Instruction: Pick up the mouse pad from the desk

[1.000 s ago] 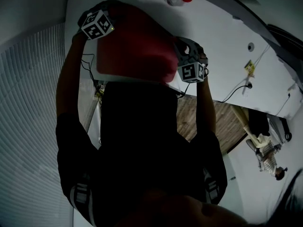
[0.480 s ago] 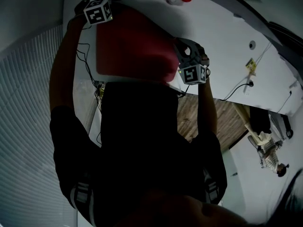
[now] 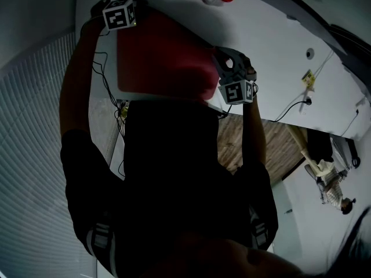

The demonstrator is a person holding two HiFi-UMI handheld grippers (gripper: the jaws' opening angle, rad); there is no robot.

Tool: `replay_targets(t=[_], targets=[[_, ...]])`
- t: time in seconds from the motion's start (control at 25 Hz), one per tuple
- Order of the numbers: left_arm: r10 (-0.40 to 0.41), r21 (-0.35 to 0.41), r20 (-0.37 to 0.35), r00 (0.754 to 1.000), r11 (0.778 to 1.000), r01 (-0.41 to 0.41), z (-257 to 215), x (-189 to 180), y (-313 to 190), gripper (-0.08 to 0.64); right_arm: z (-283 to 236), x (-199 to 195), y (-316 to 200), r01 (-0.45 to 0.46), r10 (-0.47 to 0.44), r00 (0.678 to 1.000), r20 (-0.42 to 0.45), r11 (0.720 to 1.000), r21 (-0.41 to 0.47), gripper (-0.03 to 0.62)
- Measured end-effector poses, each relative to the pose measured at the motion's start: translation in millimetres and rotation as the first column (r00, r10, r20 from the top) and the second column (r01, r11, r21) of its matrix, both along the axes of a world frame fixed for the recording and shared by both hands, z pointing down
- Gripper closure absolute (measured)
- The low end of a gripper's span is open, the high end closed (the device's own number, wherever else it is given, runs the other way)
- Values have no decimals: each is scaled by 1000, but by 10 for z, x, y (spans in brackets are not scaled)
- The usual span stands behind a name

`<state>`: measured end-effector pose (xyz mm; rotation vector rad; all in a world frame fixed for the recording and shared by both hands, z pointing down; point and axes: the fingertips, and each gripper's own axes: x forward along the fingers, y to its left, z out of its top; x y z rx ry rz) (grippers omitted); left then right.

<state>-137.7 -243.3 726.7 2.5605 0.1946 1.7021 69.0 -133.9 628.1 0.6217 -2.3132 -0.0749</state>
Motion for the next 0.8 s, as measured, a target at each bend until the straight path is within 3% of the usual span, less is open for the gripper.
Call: replay_targets(t=[0.44,0.8], targets=[[-6,56,-33,999,998,8,-108,-13,53,527,50,95,-57,-49,50,998,35,999,-16,557],[24,69,-15,1000,997,-23,-218,-69,147,540,69,144,-74,-112,115,991,68,993,-42,555]])
